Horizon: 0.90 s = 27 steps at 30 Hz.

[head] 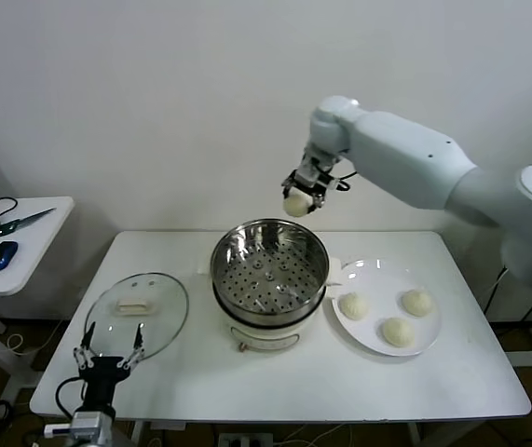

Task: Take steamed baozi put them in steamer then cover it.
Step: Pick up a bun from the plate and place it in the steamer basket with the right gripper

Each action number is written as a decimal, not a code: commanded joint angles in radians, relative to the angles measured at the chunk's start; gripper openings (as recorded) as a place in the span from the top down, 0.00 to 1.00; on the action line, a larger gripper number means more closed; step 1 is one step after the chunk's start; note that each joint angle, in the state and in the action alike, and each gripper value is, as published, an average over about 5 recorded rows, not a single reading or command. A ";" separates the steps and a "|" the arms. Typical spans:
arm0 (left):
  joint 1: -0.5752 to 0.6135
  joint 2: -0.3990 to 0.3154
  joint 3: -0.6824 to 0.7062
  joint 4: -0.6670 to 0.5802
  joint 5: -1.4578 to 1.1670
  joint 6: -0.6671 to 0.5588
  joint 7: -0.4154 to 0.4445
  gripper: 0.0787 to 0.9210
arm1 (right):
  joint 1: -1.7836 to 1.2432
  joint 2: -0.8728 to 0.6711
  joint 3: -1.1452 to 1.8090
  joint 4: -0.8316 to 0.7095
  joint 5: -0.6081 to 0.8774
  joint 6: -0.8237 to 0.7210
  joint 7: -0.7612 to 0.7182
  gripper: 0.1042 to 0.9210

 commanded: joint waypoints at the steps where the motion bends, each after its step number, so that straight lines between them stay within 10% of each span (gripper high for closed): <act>1: 0.005 0.000 -0.002 0.000 0.001 -0.001 -0.004 0.12 | -0.092 0.087 0.004 0.060 -0.241 0.104 0.015 0.29; 27: -0.001 -0.002 -0.005 0.017 0.005 -0.003 -0.022 0.12 | -0.232 0.097 0.058 -0.005 -0.409 0.123 0.039 0.26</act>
